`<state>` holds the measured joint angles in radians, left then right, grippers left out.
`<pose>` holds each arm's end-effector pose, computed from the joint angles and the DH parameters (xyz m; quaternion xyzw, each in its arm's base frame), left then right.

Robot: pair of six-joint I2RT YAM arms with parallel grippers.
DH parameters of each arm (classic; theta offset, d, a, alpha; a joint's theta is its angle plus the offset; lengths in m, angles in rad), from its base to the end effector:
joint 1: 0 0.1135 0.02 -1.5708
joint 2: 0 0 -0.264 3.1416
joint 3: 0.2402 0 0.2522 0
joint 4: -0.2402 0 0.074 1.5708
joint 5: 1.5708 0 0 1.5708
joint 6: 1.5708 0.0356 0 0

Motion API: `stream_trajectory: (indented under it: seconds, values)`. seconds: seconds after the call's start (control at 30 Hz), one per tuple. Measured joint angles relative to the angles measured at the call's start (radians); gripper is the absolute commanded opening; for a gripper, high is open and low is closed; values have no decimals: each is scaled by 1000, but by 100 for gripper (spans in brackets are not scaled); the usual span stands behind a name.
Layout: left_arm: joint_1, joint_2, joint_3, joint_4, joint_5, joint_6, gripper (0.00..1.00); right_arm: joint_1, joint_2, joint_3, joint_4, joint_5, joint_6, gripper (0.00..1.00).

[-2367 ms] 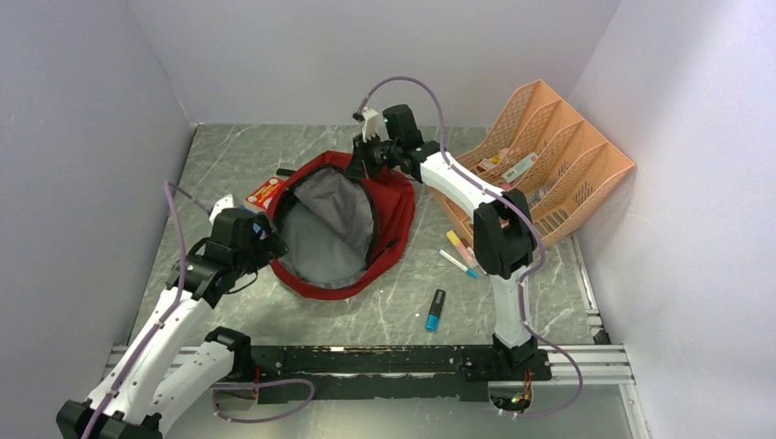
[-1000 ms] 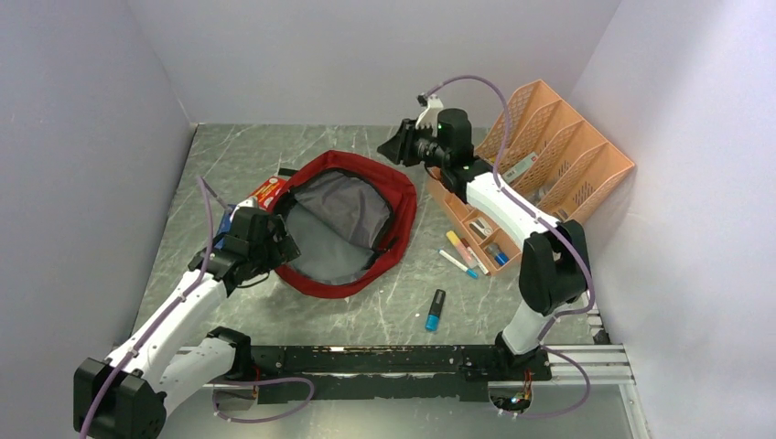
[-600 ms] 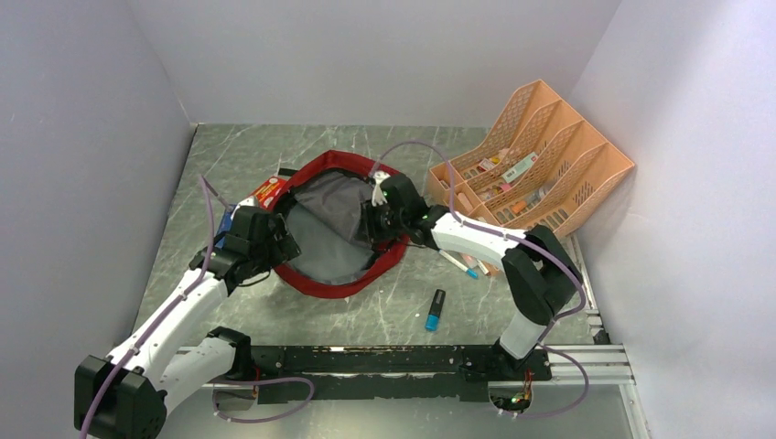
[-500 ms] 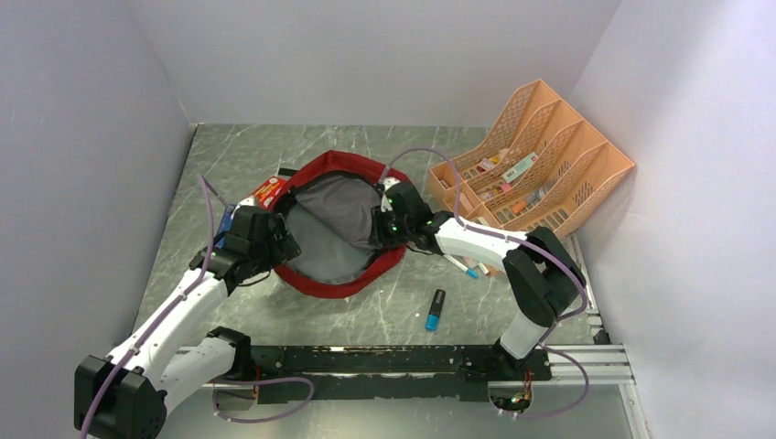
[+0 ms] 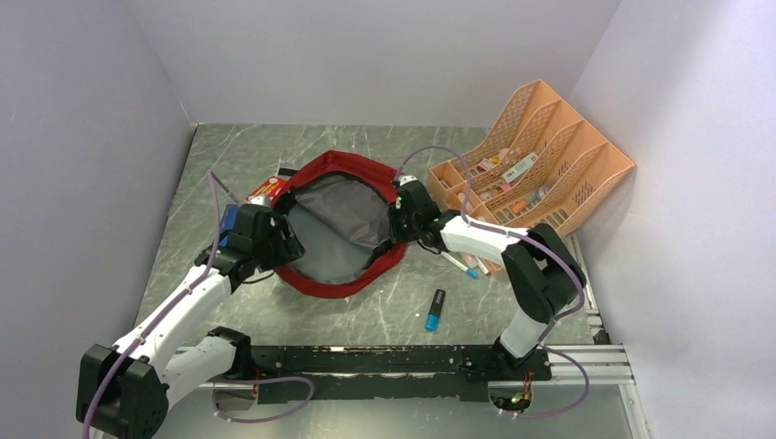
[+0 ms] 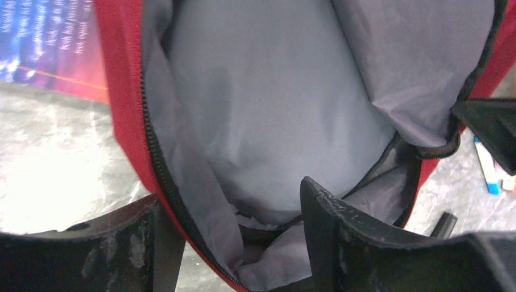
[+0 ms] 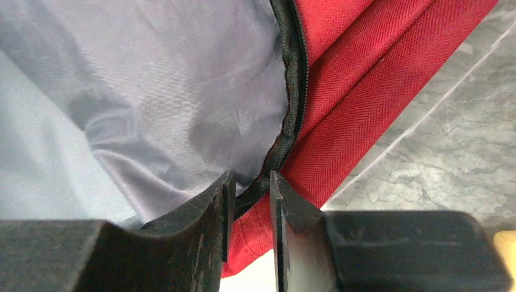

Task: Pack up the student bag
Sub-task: Adjust the student bag at the center of the board.

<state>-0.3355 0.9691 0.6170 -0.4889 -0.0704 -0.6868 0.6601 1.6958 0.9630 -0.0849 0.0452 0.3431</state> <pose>0.1842 -0.0616 0.2214 -0.1755 0.9170 -0.1458 0.3271 0.2775 0.2134 0.1762 -0.1385 0.9194 0.1583 0.3324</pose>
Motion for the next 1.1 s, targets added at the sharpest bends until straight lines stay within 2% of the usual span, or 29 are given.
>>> stream_trajectory:
  seconds: [0.17,0.33,0.43,0.5,0.63,0.73,0.8,0.87,1.0,1.1]
  values:
    - [0,35,-28,75,106,40,29,0,-104,0,-3,-3,-19,33]
    - [-17,50,-39,106,179,49,17,0,-277,-2,22,13,-19,34]
    - [-107,51,-37,138,191,24,14,0,-359,-28,63,41,-18,34]
    - [-199,64,-26,155,189,-3,17,0,-391,-55,82,66,-18,34]
    - [-338,121,26,179,181,-43,41,0,-418,-101,87,116,-13,36]
    - [-357,126,44,174,153,-71,64,0,-425,-117,85,144,-5,40]
    - [-357,109,52,153,112,-86,74,-1,-429,-118,77,157,2,44]
    - [-357,79,66,114,61,-94,79,-4,-433,-114,63,163,9,45]
    - [-337,6,129,31,-37,-84,81,-26,-434,-97,35,156,24,47]
    - [-250,-27,185,-3,-61,-48,82,-47,-440,-94,34,140,34,47]
